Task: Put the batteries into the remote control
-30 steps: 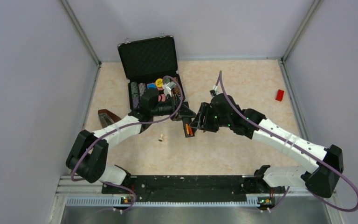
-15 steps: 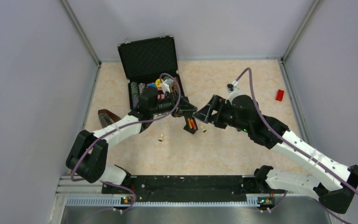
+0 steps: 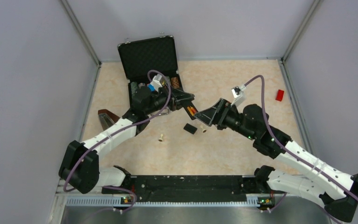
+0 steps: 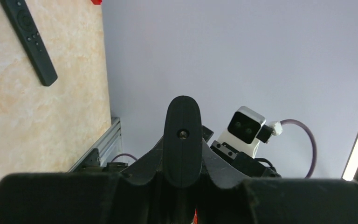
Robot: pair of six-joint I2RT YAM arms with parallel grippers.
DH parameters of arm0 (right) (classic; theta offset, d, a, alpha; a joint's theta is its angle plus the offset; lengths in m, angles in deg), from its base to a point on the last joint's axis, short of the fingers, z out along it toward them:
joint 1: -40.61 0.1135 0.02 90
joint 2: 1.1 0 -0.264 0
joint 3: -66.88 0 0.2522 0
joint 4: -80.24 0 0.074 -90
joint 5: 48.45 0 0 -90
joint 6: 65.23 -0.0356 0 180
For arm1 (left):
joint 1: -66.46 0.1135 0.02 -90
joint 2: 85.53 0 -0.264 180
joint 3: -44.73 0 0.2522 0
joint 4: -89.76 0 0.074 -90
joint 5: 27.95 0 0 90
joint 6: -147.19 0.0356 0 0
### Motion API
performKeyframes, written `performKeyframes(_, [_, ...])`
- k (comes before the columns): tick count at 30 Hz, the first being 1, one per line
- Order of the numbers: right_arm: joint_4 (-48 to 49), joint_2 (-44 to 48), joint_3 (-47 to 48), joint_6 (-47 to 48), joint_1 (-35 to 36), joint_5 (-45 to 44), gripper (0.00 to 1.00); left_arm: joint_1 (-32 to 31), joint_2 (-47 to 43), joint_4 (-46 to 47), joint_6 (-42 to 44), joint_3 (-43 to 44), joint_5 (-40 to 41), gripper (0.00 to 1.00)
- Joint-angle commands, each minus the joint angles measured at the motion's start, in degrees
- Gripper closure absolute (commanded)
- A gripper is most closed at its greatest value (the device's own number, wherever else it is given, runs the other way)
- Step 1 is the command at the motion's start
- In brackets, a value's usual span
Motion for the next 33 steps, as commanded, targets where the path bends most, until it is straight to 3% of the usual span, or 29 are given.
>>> performKeyframes(1, [8.1, 2.3, -1.5, -3.4, -0.6, -0.5, 0.22, -0.6, -2.4, 5.9, -4.6, 1.0, 2.9, 1.00])
performKeyframes(5, [14.4, 3.6, -4.2, -7.5, -0.6, -0.6, 0.22, -1.1, -3.3, 5.5, -5.0, 1.5, 4.3, 1.00])
performKeyframes(14, [17.1, 3.8, -6.0, -10.2, -0.6, -2.5, 0.24, -1.4, -5.1, 5.5, -6.3, 1.6, 6.2, 1.00])
performKeyframes(33, [20.9, 4.0, -9.0, -13.6, -0.6, -3.8, 0.44, -2.3, -5.3, 7.1, -8.2, 0.7, 5.6, 1.00])
